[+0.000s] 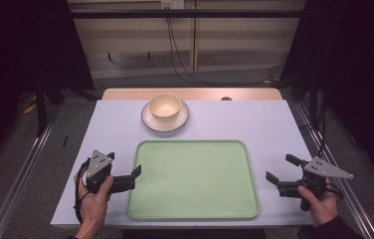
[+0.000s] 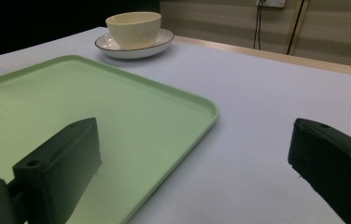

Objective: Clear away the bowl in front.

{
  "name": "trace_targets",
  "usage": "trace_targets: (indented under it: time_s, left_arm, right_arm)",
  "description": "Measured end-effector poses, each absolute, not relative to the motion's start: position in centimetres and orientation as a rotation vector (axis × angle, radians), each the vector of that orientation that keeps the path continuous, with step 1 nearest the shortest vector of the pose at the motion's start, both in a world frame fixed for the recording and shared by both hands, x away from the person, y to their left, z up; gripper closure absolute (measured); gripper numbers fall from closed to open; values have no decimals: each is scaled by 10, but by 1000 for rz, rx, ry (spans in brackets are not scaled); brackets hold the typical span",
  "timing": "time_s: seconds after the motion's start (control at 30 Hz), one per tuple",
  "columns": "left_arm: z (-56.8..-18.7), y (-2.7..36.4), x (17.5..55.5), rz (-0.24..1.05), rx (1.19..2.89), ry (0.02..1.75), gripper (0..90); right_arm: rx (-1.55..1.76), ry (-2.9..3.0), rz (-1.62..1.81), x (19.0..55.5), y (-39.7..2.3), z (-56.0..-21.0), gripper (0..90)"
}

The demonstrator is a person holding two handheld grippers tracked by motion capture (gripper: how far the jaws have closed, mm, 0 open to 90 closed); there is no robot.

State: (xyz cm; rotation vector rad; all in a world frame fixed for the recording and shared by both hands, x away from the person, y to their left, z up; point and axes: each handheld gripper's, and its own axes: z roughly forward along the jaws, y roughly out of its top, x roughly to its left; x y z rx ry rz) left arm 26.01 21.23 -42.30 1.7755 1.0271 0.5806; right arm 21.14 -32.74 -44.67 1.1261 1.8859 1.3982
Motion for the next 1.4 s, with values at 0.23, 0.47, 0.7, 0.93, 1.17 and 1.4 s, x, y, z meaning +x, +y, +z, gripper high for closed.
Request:
trace_targets:
  time_s: [0.23, 0.47, 0.7, 0.93, 1.17, 1.4]
  left_arm:
    - [-416, 207, 271, 565, 1757, 1046, 23]
    - [-415, 205, 287, 580, 1759, 1064, 36]
    - [-409, 204, 305, 607, 1780, 1011, 26]
    - [-414, 201, 315, 589, 1786, 1012, 34]
    - [-414, 197, 326, 591, 1808, 980, 35]
    - [-415, 193, 340, 565, 1852, 942, 40]
  right_arm:
    - [1111, 1878, 1406, 211, -329, -446, 20]
    - [1096, 1890, 1392, 210, -329, -446, 21]
    - [1093, 1885, 1403, 210, -331, -445, 20]
    - [1079, 1882, 1411, 210, -331, -445, 20]
    - [1073, 1874, 1426, 209, -332, -445, 18]
    - [1068, 1877, 1429, 209, -333, -445, 14]
